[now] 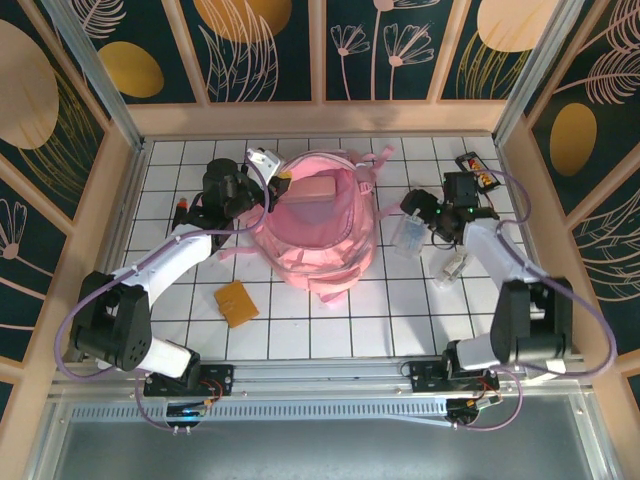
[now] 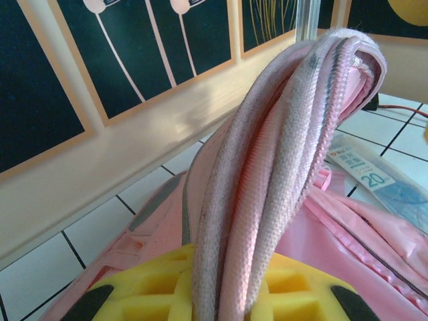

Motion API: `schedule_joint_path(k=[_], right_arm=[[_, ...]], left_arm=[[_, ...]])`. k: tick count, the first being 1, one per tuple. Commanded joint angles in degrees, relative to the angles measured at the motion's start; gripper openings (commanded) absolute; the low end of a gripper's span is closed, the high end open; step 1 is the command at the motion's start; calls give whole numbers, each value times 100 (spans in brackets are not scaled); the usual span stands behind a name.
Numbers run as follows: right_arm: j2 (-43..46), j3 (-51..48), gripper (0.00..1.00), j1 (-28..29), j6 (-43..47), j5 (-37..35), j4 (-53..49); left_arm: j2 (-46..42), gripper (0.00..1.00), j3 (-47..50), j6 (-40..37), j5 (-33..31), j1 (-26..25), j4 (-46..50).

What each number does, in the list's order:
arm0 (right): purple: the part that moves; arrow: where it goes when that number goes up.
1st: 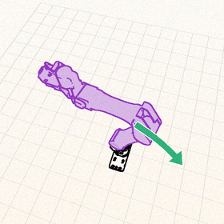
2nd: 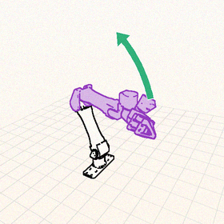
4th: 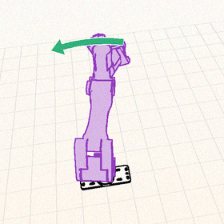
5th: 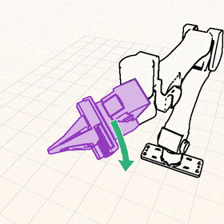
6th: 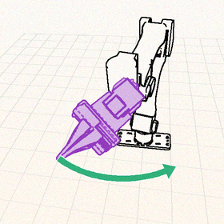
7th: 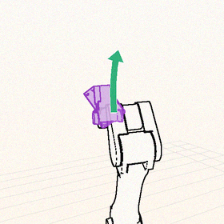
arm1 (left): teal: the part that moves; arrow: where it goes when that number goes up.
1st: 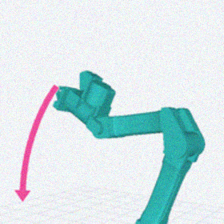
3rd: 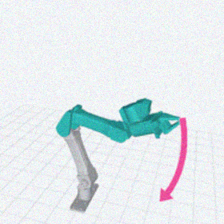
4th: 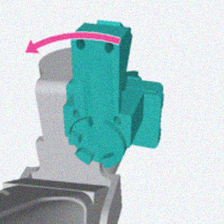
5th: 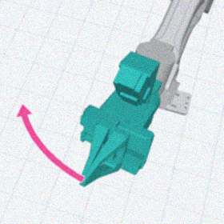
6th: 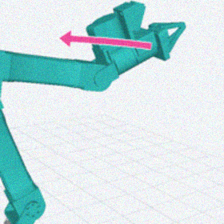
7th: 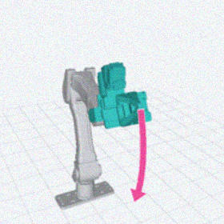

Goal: Pack the student bag

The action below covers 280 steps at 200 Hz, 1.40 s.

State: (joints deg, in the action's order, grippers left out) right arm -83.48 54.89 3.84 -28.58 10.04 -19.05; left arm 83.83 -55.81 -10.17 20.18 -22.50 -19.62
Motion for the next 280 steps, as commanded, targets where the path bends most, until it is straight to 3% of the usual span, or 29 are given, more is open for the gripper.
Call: schedule_joint_path(k=[1, 21, 32, 52, 76, 98, 135, 180, 246, 280], right_arm=[[-675, 297, 92, -413, 785, 103, 153], [-1395, 680, 88, -586, 1105, 2, 26], [-1811, 1097, 89, -535, 1215, -388, -371], [-2305, 1588, 98, -92, 1193, -1503, -846], [-2750, 1965, 99, 409, 927, -2230, -1011], [-3166, 2386, 99, 526, 808, -2500, -1200], [-3379, 2453, 97, 574, 589, -2111, -1218], [-3355, 1920, 85, 492, 528, -2075, -1081], [-2812, 2170, 51, 454, 861, -2577, -1423], [-2202, 1985, 46, 468, 879, -2135, -1399]], left_arm=[[-124, 0, -77, 176, 154, -39, -1049], [-163, 0, -39, 204, 161, -35, -1031], [-190, 0, -26, 208, 161, -36, -1012], [-224, 0, -26, 209, 132, -35, -1004], [-179, 0, 102, 241, 166, -35, -1011], [-134, 0, 123, 286, 201, -37, -1012], [-123, 0, 150, 269, 165, -35, -998], [-169, 0, 150, 170, 82, -35, -905], [-164, 0, 158, 156, 30, -35, -878], [-177, 0, 194, 157, -47, -35, -884]])
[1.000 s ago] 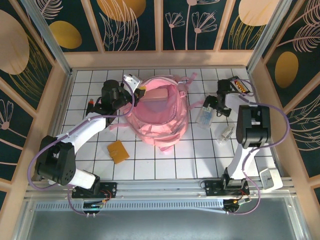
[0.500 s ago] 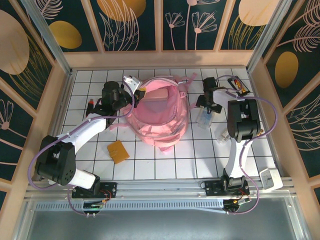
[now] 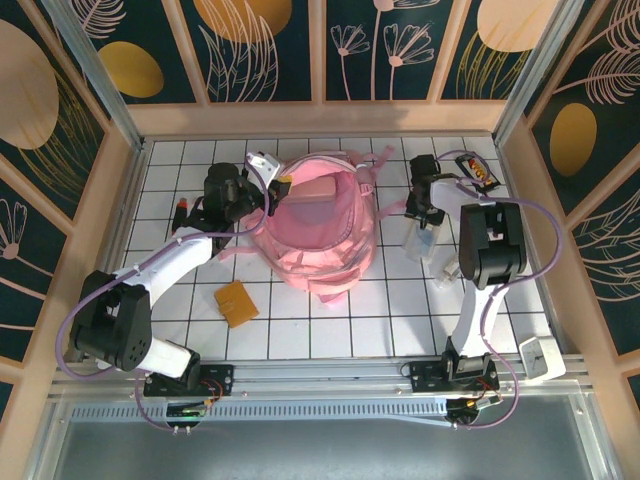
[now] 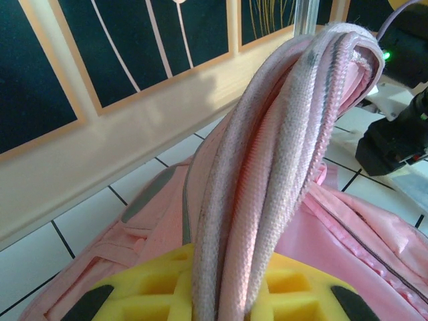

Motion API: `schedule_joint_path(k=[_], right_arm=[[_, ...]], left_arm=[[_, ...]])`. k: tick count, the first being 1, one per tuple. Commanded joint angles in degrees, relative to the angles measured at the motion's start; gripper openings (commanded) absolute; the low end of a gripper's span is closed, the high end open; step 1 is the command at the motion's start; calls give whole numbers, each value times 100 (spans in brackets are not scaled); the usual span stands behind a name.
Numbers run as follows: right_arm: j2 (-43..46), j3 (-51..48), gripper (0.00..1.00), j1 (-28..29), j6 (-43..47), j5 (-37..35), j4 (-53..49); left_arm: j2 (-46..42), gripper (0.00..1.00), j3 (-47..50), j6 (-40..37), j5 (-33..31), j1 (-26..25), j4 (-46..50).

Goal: Pack the student bag

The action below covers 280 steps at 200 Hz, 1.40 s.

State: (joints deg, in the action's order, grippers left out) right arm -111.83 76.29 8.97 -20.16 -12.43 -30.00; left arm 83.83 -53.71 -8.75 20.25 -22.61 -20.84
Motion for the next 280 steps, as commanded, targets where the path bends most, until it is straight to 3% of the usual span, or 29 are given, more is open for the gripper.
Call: schedule_joint_path(k=[1, 19, 29, 37, 46, 57, 62, 76, 99, 110, 124, 158, 218, 280], right_arm=[[657, -161, 46, -45, 34, 132, -300], [1112, -407, 37, -40, 33, 512, -145], [1324, -544, 27, -41, 74, 710, -83], [1384, -563, 27, -44, 100, 725, -153], [1408, -527, 36, -53, 65, 517, -322], [1453, -581, 61, -186, 132, 295, -343], [1463, -619, 67, -309, 144, 231, -318], [1450, -800, 71, -828, 284, 613, -159], [1277, -1154, 76, -1731, 665, 2440, 338], [1042, -1020, 81, -1808, 749, 2408, 206], [770, -837, 99, -1768, 853, 2173, 1], [545, -746, 99, -1565, 915, 2186, -35], [-108, -365, 99, -1040, 708, 906, -334], [-26, -290, 98, -912, 634, 1449, -175]], left_arm=[[-176, 0, -16, 23, -55, -24, -763], [-157, 0, -29, 77, -85, -20, -782], [-131, 0, -51, 113, -75, -24, -807], [-100, 0, -67, 133, -66, -24, -832], [-76, 0, -93, 161, -55, -24, -842], [-51, 0, -121, 195, -32, -24, -829], [-38, 0, -130, 202, -31, -24, -826], [-33, 0, -131, 245, -6, -24, -818], [-39, 0, -70, 266, 44, -24, -784], [-42, 0, -60, 307, 55, -24, -766], [-60, 0, -56, 336, 73, -25, -757], [-78, 0, -69, 263, 106, -24, -669], [-7, 0, 12, 331, 164, -26, -772], [-53, 0, 19, 254, 114, -24, -729]])
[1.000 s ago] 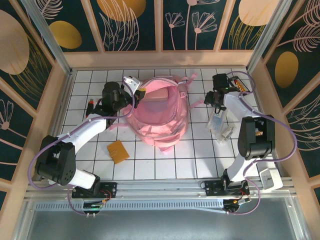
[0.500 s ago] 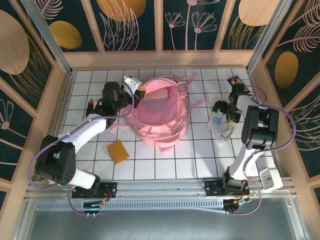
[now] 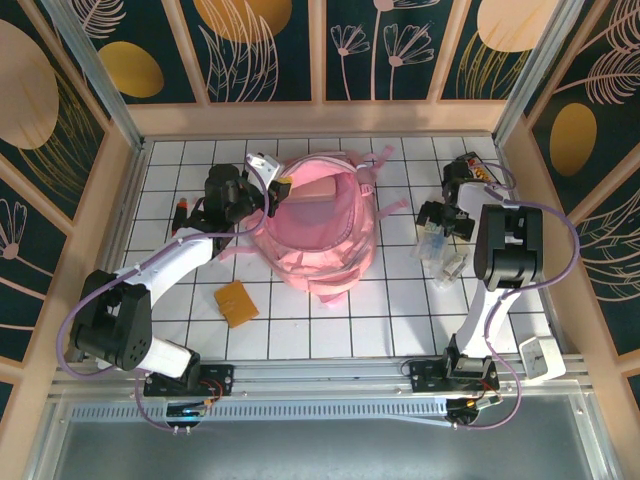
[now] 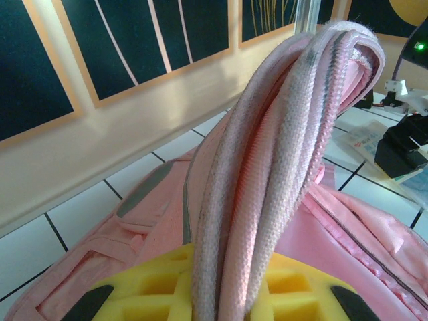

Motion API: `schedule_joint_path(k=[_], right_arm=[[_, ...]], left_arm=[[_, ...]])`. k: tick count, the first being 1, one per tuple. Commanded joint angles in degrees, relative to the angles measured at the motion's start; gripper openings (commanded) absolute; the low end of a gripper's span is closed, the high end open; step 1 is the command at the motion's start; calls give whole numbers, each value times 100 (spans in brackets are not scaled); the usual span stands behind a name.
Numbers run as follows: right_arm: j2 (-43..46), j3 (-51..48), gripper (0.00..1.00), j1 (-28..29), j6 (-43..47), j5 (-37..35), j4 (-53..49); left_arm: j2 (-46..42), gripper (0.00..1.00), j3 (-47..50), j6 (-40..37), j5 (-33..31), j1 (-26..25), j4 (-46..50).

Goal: Pack the student bag

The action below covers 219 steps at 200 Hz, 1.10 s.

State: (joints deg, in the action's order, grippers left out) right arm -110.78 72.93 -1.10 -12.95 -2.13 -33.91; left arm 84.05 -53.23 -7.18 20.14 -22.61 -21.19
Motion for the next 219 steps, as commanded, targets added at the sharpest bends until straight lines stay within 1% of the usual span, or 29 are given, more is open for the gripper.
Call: schedule_joint_path(k=[1, 10, 44, 63, 67, 75, 83, 99, 105, 120, 128, 142, 158, 178, 198, 204, 219], right_arm=[[-134, 46, 98, 90, -86, 435, 222], [-187, 36, 95, 52, -78, 559, 259], [-122, -216, 76, 41, -152, 975, 631], [-33, -297, 63, 31, -149, 1031, 719], [-14, -315, 59, 18, -141, 1037, 735], [39, -360, 55, -12, -142, 1071, 782], [117, -414, 49, -47, -159, 1120, 842], [288, -526, 42, -72, -155, 1255, 963], [358, -557, 36, -67, -154, 1308, 997], [515, -625, 29, -63, -138, 1455, 1074], [592, -639, 27, -57, -138, 1514, 1084], [772, -649, 18, -32, -138, 1662, 1080], [1046, -674, 17, 68, -163, 1758, 1036], [1487, -726, 14, 356, -281, 1894, 886], [2068, -819, 5, 717, -533, 2322, 688], [2215, -864, 0, 806, -666, 2471, 638], [2607, -996, 0, 1030, -1029, 2927, 585]], left_arm=[[-74, 0, -29, 95, 128, -24, -694], [-73, 0, -33, 95, 139, -24, -695], [-55, 0, 40, 173, 169, -24, -814], [-63, 0, 63, 176, 163, -24, -814], [-69, 0, 71, 168, 164, -24, -811], [-73, 0, 74, 166, 158, -24, -816], [-82, 0, 76, 165, 157, -24, -815], [-106, 0, 102, 160, 156, -24, -813], [-113, 0, 111, 151, 141, -24, -803], [-125, 0, 128, 139, 128, -24, -802], [-134, 0, 138, 139, 121, -24, -801], [-140, 0, 138, 158, 84, -26, -820], [-160, 0, 112, 235, 52, -24, -847], [-151, 0, 37, 447, -61, -25, -812], [-130, 0, -38, 519, -54, -24, -764], [-134, 0, -63, 529, -74, -24, -762], [-122, 0, -73, 587, -190, -25, -757]])
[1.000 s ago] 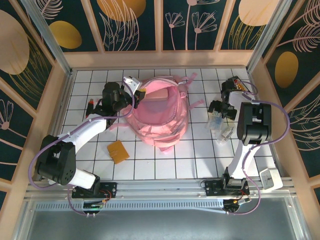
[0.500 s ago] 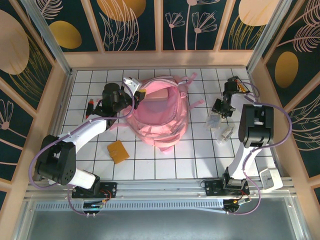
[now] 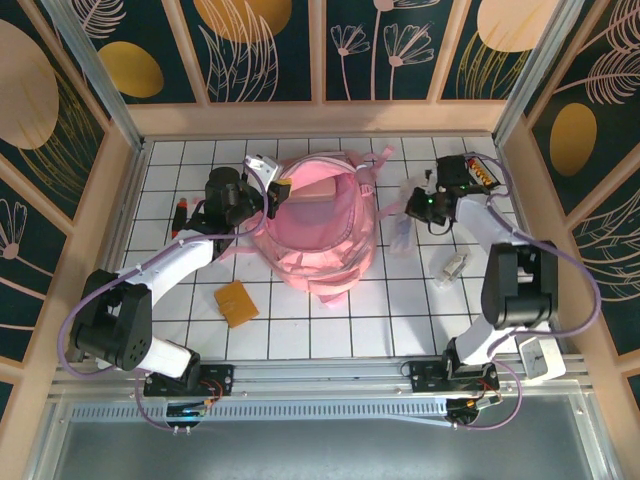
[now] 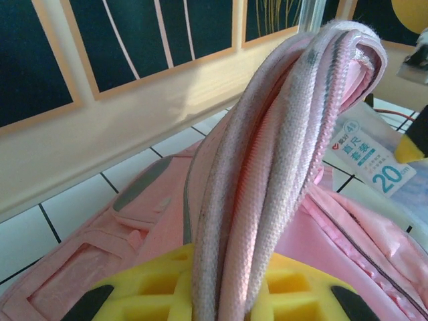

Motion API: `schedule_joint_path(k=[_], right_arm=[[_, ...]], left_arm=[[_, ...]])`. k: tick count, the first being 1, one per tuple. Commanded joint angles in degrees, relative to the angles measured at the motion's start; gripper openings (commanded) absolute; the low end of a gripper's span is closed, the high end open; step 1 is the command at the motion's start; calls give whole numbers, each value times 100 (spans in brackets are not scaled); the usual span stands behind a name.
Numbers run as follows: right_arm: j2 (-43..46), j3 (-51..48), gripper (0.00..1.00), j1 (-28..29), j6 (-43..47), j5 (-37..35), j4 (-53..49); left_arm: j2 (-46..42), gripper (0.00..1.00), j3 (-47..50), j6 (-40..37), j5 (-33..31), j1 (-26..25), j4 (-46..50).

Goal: Pack the student bag

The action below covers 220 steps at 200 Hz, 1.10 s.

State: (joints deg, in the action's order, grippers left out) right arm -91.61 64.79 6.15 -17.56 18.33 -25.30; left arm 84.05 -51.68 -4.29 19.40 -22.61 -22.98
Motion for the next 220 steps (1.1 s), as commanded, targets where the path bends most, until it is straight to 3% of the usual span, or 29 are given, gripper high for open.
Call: schedule_joint_path(k=[1, 17, 42, 70, 82, 106, 148, 161, 200, 220], right_arm=[[716, -189, 0, 319, -601, 922, -275], [1161, -312, 0, 683, -1188, 1437, -231], [1576, -382, 0, 1436, -2365, 1470, -5], [1610, -1078, 0, 2400, -4981, 1299, 2171], [1386, -1157, 0, 2804, -6000, 744, 2930], [883, -1120, 0, 3299, -7270, -1087, 3612], [-503, -514, 0, 3259, -8111, -2568, 4603], [-951, -303, 0, 3213, -8403, -2657, 4979], [-2230, 630, 0, 3350, -7974, -3731, 5744], [-2658, 926, 33, 3322, -7907, -3856, 5748]], left_arm=[[-124, 0, -237, 298, -127, -24, -581], [-92, 0, -267, 328, -212, -24, -576], [-13, 0, -340, 414, -187, -24, -607], [80, 0, -369, 564, -78, -24, -695], [76, 0, -369, 615, -51, -24, -714], [5, 0, -370, 625, 16, -24, -726], [-224, 0, -701, 430, 232, -20, -400], [-245, 0, -762, 451, 358, -24, -354], [-244, 0, -773, 632, 620, -24, -418], [-278, 0, -682, 706, 612, -20, -557]])
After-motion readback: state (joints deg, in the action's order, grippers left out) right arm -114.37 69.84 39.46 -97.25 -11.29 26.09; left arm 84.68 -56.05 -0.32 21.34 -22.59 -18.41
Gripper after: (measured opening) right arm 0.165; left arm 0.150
